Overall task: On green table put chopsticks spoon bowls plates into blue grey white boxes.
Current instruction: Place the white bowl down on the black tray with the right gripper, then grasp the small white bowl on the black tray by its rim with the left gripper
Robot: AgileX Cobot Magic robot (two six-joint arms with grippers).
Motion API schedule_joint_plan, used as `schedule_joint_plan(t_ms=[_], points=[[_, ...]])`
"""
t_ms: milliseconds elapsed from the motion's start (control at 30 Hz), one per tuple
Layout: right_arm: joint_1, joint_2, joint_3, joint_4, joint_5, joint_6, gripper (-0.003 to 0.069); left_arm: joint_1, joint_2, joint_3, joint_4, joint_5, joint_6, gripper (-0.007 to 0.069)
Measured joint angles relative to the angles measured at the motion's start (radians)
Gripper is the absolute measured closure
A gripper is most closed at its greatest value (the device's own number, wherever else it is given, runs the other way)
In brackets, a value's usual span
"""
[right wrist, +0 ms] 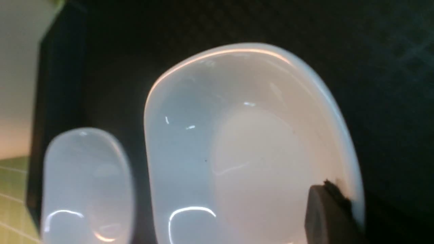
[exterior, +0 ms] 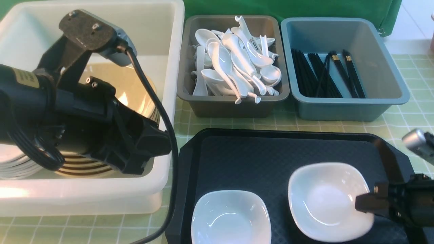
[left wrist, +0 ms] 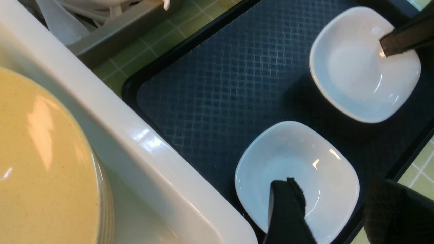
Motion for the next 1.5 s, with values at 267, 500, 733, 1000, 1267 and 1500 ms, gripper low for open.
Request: schedule_joint_plan(t_ms=[267, 500, 733, 1000, 1267, 1500], points=[[0.000, -0.001, 0.002, 0.009, -0.017, -0.049, 0.0530, 0.000, 0.000, 0.000, -0.001, -0.006, 0.000, 0.0340], [0.000, -0.004, 0.002, 0.011, -0.008, -0.061, 0.0308, 0.000, 0.000, 0.000, -0.009, -0.006, 0.000, 0.0340], [0.000, -0.097, -0.038, -0.103, -0.005, 0.009, 0.0063, 0.000, 0.000, 0.000, -0.014, -0.008, 0.000, 0.0340], [0.000, -0.202, -0.222, -0.609, 0.198, 0.329, 0.0027, 0.000, 0.000, 0.000, -0.015, -0.004, 0.000, 0.0340], [0.111, -0.354, -0.397, -0.647, 0.407, 0.343, 0.0089, 0.000, 0.067, -0.001, -0.098, 0.001, -0.040, 0.0339], [0.238, -0.482, -0.406, -0.693, 0.483, 0.343, 0.0246, -0.001, 0.224, -0.050, -0.145, 0.061, -0.021, 0.0337]])
